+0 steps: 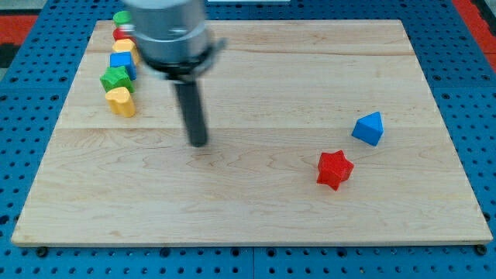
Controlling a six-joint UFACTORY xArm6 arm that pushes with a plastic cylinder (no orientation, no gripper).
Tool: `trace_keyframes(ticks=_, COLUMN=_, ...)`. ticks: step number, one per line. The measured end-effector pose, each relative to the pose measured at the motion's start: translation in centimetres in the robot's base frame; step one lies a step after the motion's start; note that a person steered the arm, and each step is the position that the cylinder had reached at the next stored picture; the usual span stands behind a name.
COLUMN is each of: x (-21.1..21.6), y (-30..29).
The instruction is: Move the red star below the yellow heart
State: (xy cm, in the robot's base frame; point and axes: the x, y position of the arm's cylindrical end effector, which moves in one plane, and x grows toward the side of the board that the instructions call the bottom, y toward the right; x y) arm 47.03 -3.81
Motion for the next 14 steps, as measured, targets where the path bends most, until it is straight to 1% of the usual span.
trace_keyframes(ticks=1, x=0.0, y=8.9)
trace_keyframes(ticks=2, x=0.3, y=13.0)
trace_keyframes(ticks=3, x=2.5, y=20.4)
trace_keyframes(ticks=4, x=4.6, y=24.9)
trace_keyframes(ticks=5, x=8.0, y=25.2)
trace_keyframes(ticks=6, x=8.1, y=21.1)
trace_keyframes(ticks=7, x=6.6, y=14.2)
trace_keyframes(ticks=8, x=3.7, y=9.6)
trace_keyframes(ticks=10, x=2.5, y=13.2)
trace_keyframes(ticks=11, x=-0.4, y=11.1)
trace_keyframes(ticks=12, x=-2.2, y=7.0)
trace_keyframes(ticks=14, x=-2.8, y=-4.1)
